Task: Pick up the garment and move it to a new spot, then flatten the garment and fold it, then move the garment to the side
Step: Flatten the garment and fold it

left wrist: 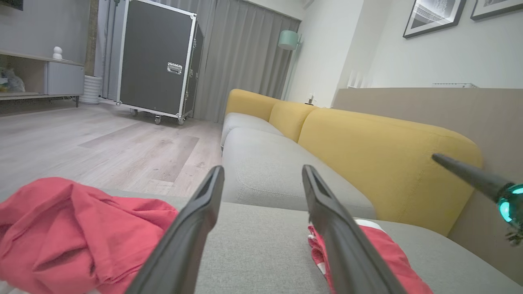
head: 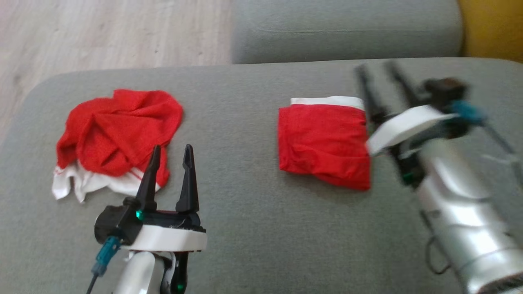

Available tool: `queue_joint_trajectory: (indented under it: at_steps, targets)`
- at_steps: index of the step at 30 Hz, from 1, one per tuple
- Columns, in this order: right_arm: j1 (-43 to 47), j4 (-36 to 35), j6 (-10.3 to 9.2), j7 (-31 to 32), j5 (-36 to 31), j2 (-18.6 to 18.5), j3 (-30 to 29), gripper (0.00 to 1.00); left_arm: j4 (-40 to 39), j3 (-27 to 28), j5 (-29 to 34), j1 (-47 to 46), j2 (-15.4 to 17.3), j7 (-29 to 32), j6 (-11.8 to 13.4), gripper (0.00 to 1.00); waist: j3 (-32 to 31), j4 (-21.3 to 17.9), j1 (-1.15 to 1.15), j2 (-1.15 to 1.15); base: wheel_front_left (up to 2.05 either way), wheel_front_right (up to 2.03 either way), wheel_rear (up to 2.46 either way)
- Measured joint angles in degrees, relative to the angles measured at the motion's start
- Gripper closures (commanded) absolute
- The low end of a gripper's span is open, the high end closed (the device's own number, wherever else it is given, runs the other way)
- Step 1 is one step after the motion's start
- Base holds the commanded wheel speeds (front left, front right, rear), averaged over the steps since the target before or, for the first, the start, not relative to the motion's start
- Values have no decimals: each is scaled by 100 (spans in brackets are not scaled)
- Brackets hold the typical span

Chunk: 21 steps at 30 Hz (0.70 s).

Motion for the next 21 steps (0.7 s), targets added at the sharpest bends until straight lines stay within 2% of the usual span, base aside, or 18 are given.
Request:
queue_joint_trajectory:
  at_steps: [2, 5, 10, 15, 21]
  targets:
    - [159, -349, 0, -16, -577, -136, -713, 0, -19, 19, 0, -2, -1, 0, -1, 0, -19, -105, 0, 0, 0, 0, 0]
    - [710, -980, 0, -20, -1462, -131, -1593, 0, -38, 70, 2, -12, -1, 0, -7, 0, -25, -255, 0, 0, 0, 0, 0]
    - [1943, -1858, 0, -24, -2412, 256, -2631, 0, -38, 142, 10, -46, -1, 0, -25, 0, -22, -449, 0, 0, 0, 0, 0]
    - [2679, -2487, 0, -24, -2695, 387, -3018, 0, -32, 168, 10, -44, -2, 0, -48, 0, -7, -578, 0, 0, 0, 0, 0]
    - [2976, -2693, 0, -24, -2435, 424, -2966, 0, 14, 182, 66, -1, -2, 0, -83, 0, 50, -605, -1, 0, 0, 0, 0]
